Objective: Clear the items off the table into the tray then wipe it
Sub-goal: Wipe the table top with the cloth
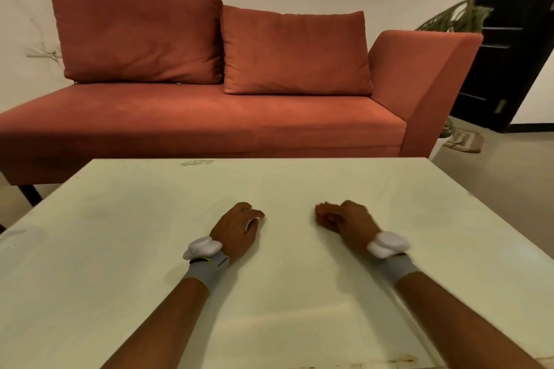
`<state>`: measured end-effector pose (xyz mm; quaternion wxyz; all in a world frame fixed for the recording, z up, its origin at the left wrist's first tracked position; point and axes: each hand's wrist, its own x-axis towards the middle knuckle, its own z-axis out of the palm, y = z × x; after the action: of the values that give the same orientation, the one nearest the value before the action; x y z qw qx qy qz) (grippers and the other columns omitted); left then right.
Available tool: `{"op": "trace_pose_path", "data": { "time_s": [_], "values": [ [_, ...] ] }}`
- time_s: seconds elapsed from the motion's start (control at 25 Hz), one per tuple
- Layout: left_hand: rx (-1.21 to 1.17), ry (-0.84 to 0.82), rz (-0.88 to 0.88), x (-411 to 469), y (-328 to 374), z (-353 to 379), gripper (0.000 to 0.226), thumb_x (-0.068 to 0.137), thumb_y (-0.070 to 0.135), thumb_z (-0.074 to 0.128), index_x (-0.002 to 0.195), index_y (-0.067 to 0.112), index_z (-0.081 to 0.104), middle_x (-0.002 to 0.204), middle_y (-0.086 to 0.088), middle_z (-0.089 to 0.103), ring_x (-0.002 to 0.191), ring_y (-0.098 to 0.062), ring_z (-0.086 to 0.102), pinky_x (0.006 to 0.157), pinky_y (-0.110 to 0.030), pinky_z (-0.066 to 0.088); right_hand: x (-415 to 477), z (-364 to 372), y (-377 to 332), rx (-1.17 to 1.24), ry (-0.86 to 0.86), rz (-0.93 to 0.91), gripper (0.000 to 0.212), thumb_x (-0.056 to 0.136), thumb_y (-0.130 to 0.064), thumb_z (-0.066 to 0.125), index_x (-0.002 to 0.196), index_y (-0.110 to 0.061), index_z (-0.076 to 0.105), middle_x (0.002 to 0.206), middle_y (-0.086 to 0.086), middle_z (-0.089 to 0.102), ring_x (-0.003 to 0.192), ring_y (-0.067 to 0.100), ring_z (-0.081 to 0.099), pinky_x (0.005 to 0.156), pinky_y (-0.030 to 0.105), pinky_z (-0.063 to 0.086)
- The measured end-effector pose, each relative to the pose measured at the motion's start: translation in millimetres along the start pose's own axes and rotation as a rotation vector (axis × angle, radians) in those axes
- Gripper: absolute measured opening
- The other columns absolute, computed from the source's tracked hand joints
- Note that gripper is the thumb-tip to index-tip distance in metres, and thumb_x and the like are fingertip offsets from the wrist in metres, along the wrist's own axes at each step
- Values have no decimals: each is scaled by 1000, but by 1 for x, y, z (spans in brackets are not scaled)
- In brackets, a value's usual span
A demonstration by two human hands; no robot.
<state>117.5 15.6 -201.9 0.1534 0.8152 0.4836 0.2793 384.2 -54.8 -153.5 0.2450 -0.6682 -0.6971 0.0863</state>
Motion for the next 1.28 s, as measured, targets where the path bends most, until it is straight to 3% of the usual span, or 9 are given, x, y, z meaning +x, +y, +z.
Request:
{"op": "trace_pose_path", "data": {
  "time_s": [0.12,0.32,0.44,0.6,0.72,0.84,1.08,1.2,1.28],
  "values": [
    [63,-34,2,0,1,-3,51,84,32,30,126,25,58,122,-4,53,107,-22,57,90,-30,44,1,39,-66,39,65,18,16,90,-22,56,97,-26,69,95,2,69,94,23,61,88,39,49],
    [67,-32,7,2,0,-1,48,85,29,31,122,22,61,119,-6,56,107,-25,59,89,-33,46,-73,7,-67,287,-349,-329,22,85,0,62,106,-1,69,112,10,69,104,19,66,93,34,52],
    [140,12,10,-1,6,-5,45,86,32,33,118,21,63,118,-5,58,99,-27,62,83,-33,49,-62,-7,-18,118,-133,-52,20,87,-11,64,105,-14,72,104,2,72,94,9,68,93,32,53],
    [129,76,-35,-18,24,-9,45,85,38,32,112,22,65,113,-1,61,99,-24,63,84,-35,49,-18,28,-49,-9,1,113,15,89,-39,52,95,-34,65,93,-2,71,89,21,67,79,30,52],
    [42,44,-66,-33,27,-5,50,83,42,31,115,22,65,126,-4,56,116,-22,55,97,-30,41,-59,42,-93,162,-59,-156,14,90,-24,52,91,-27,66,85,-3,68,78,13,61,80,31,52],
    [66,7,-48,-37,26,-3,52,83,44,30,117,24,65,136,-5,51,123,-23,52,101,-30,38,-93,12,-79,352,-264,-230,19,89,-2,58,104,-3,69,99,10,69,91,5,63,90,16,49],
    [178,-27,17,-40,30,-1,70,79,52,12,117,20,62,125,-6,57,110,-29,59,92,-34,44,-35,36,-59,-121,14,216,32,93,-44,44,111,-24,62,110,9,64,104,33,59,91,39,47],
    [168,-9,3,-39,30,-2,64,84,49,17,117,19,63,124,-6,59,111,-28,59,91,-34,45,-72,52,-91,34,-48,-107,20,95,-30,50,108,-22,63,107,4,66,101,24,58,88,39,46],
    [182,-28,-8,-40,28,0,55,87,42,23,121,20,61,132,-6,56,118,-28,55,97,-35,42,-108,25,-87,399,-286,-264,23,92,-7,54,112,-9,66,113,1,64,101,13,60,89,27,49]
  ]
}}
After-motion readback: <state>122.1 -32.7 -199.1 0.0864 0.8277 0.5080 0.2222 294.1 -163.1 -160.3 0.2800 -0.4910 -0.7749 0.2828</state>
